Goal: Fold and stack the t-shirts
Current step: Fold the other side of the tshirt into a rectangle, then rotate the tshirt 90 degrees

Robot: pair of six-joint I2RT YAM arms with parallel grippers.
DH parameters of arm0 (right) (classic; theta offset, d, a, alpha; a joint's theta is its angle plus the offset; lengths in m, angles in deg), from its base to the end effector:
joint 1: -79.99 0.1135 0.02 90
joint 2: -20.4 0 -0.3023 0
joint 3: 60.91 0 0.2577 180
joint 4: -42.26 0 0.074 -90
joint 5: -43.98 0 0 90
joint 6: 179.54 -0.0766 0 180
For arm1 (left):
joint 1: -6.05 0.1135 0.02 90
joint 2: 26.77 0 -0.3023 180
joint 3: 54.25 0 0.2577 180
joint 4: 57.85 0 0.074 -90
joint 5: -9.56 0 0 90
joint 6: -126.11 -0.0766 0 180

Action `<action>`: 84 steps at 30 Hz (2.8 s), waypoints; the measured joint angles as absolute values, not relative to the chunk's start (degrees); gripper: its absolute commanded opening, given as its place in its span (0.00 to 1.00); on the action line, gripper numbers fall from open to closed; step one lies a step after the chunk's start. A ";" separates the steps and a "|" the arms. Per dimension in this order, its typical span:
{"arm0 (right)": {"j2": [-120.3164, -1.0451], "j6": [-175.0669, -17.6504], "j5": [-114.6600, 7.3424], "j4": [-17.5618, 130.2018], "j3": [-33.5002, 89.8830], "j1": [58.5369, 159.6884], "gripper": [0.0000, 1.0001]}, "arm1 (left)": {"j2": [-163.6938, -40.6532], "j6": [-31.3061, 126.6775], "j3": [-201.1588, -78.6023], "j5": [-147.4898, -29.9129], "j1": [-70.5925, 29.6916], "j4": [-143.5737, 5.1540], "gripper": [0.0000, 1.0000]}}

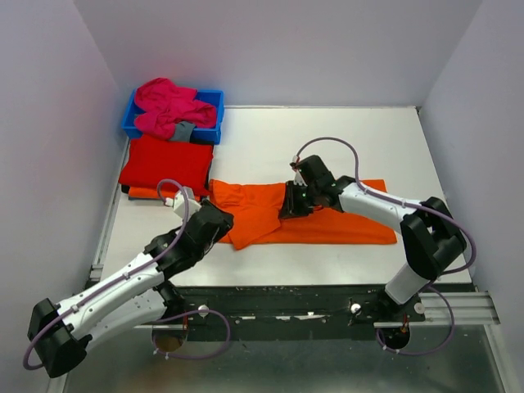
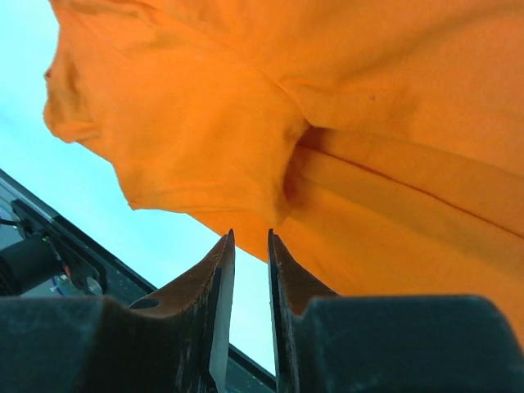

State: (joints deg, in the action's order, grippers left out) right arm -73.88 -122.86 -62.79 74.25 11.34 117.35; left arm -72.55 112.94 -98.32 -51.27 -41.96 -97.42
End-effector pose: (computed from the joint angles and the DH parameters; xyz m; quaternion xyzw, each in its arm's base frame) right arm 0.2791 0.2409 0.1991 -0.0782 0.9388 0.2899 0.1690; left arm 0.1432 -0.1033 0.2295 -0.3200 0.8280 -0.2476 0.3881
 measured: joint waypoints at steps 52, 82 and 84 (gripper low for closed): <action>-85.44 -129.38 -37.79 79.73 26.60 108.41 0.01 | -121.70 91.94 -124.59 -58.77 -14.90 -80.13 0.15; -58.95 -134.51 -30.73 86.09 -7.67 108.41 0.01 | -130.25 98.93 -128.03 -57.15 -20.32 -84.53 0.00; -60.77 -135.04 -30.31 86.99 -5.97 108.94 0.01 | -131.69 98.69 -129.62 -57.22 -20.32 -84.24 0.00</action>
State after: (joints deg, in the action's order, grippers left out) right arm -60.77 -135.04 -30.31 86.99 -5.97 108.94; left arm -131.69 98.69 -129.62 -57.22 -20.32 -84.24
